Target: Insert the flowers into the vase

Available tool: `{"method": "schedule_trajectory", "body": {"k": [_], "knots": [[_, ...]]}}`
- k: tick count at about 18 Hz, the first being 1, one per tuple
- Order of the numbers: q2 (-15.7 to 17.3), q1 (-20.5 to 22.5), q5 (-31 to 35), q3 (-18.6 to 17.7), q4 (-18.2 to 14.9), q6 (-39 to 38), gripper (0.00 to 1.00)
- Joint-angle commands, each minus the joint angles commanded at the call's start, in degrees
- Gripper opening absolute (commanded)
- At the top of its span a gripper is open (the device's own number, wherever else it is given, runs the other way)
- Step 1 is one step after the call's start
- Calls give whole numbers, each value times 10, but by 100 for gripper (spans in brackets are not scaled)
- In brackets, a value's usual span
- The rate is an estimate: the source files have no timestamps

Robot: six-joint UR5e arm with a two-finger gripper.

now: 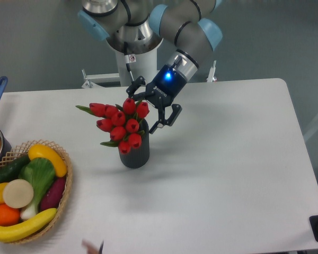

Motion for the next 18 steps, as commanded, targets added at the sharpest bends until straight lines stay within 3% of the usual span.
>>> {"method": "schedule_trajectory", "body": {"k": [5, 8, 12, 16, 18], "knots": [[37, 57, 51, -5, 1, 7, 100], [51, 116, 76, 6, 2, 10, 100], [26, 168, 95, 77, 0, 49, 100], [14, 176, 233, 137, -4, 96, 100], [14, 176, 265, 157, -11, 108, 100]]}}
